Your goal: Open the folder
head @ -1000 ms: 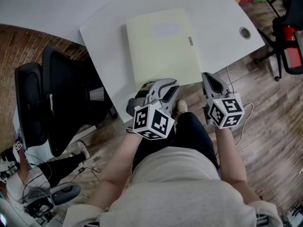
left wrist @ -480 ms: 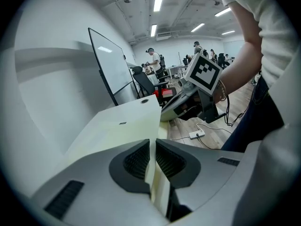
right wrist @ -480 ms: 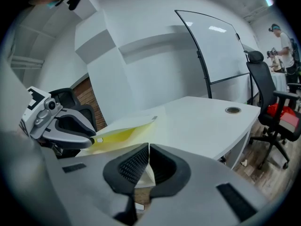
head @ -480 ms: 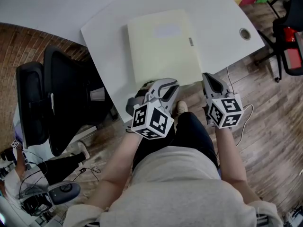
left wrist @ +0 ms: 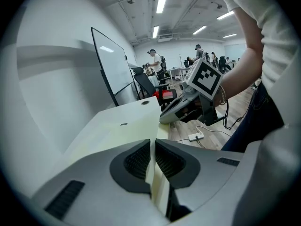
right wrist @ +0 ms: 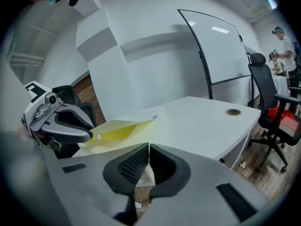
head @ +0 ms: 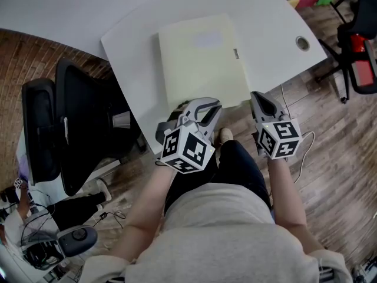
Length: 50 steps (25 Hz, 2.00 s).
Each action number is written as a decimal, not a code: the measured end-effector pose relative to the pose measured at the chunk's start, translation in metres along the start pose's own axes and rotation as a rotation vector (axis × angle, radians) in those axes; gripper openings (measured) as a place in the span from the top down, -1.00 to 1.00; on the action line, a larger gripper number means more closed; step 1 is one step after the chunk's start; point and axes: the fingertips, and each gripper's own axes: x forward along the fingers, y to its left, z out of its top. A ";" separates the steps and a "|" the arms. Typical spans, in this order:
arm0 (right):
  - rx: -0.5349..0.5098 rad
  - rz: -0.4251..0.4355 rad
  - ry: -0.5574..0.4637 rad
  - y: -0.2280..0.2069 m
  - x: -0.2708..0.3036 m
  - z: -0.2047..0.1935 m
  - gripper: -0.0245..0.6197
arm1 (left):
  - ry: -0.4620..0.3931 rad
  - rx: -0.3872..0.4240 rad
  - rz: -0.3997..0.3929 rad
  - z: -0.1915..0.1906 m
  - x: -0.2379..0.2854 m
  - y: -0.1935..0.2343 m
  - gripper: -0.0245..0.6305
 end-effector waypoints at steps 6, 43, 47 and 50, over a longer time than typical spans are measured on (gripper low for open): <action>0.002 0.004 0.003 -0.001 0.001 0.000 0.85 | -0.042 -0.009 0.037 0.010 -0.008 0.006 0.79; -0.186 0.278 0.091 0.078 0.023 0.011 0.85 | -0.124 -0.182 0.286 0.017 -0.067 0.017 0.79; -0.204 0.287 0.095 0.095 0.027 0.010 0.85 | -0.140 -0.210 0.302 0.012 -0.082 0.016 0.79; -0.205 0.292 0.096 0.109 0.030 0.009 0.85 | -0.154 -0.232 0.308 0.006 -0.093 0.016 0.80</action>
